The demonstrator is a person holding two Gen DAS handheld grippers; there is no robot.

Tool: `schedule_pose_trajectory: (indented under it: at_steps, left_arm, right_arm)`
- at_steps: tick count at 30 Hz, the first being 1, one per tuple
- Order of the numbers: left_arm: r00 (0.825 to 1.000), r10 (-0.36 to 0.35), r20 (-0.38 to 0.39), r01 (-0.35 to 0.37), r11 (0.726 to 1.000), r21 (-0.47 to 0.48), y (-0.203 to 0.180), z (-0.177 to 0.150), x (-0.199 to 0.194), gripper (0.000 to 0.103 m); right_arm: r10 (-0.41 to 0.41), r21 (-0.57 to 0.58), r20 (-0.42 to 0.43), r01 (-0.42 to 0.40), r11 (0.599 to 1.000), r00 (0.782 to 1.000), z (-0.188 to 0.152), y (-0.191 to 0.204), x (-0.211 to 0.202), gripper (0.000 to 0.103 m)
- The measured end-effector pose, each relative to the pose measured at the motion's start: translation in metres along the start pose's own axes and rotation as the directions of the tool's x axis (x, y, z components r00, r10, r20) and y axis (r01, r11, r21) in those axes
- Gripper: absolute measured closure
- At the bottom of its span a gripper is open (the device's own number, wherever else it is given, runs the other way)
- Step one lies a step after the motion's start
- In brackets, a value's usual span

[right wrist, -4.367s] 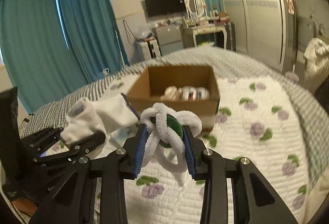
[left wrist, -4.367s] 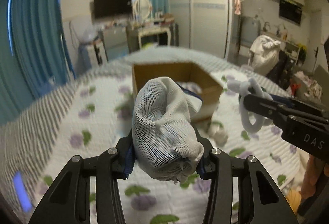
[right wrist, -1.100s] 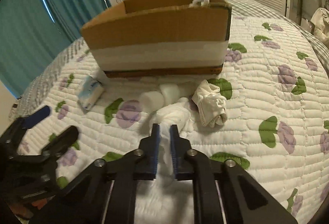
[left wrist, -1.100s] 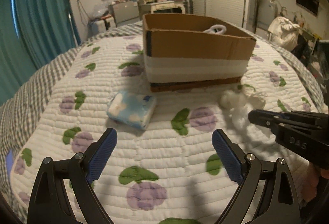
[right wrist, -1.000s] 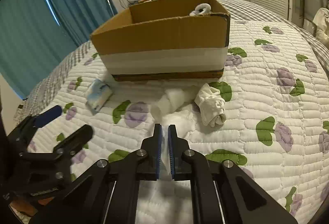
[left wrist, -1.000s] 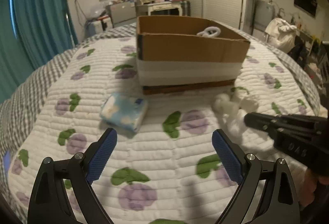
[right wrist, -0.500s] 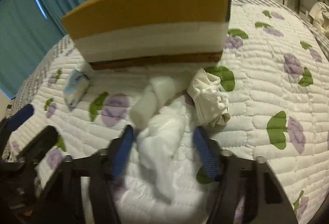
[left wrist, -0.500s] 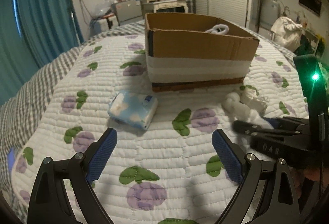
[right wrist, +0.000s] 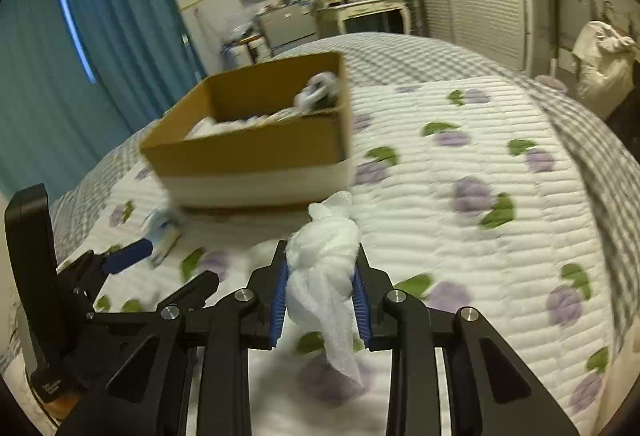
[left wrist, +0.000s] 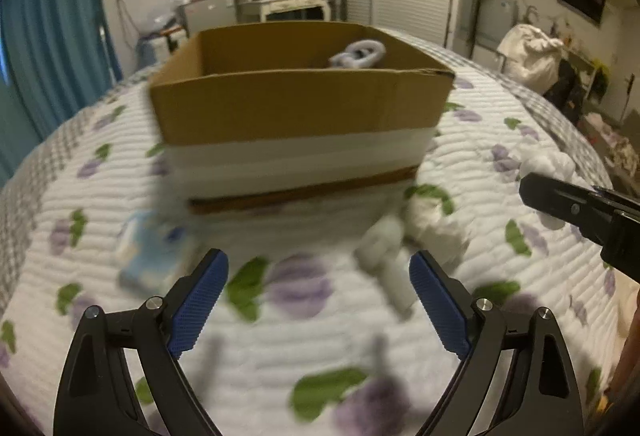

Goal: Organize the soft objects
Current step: 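Grasp the crumpled white cloth with the right tool while the left tool grasps the white plastic bottle, then carry the cloth and bottle into the box and open both tools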

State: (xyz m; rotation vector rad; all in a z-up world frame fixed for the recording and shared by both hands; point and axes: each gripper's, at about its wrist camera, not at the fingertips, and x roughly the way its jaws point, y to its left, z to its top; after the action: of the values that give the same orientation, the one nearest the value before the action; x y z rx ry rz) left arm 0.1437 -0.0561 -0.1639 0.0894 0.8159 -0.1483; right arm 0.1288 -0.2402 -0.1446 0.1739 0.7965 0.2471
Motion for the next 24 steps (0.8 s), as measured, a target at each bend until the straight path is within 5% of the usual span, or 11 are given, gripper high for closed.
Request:
schedule_pose_trajectory:
  at_steps: [3,11,14,24]
  left_arm:
    - [0.999,-0.002,-0.044,0.004,0.999,0.046,-0.015,0.006,0.021,0.041]
    - [0.988,-0.034,-0.148,0.054,0.99,0.129,-0.034,0.0,0.054,0.051]
    - [0.987,-0.068,-0.146,0.084,0.991,0.107,-0.029,0.001,0.048,0.073]
    - [0.99,-0.12,-0.074,0.124,0.991,0.054,-0.008,0.002,-0.026,0.075]
  right_arm:
    - [0.003,0.03,-0.012,-0.002,1.0,1.0,-0.002,-0.015,0.009,0.075]
    - [0.021,0.056,-0.053,-0.018,0.998,0.998,-0.007,-0.029,0.029,0.075]
    - [0.009,0.053,-0.052,-0.006,0.999,0.999,-0.009,-0.026,0.025,0.075]
    - [-0.007,0.025,0.019,0.006,1.0,1.0,-0.002,-0.002,-0.02,0.075]
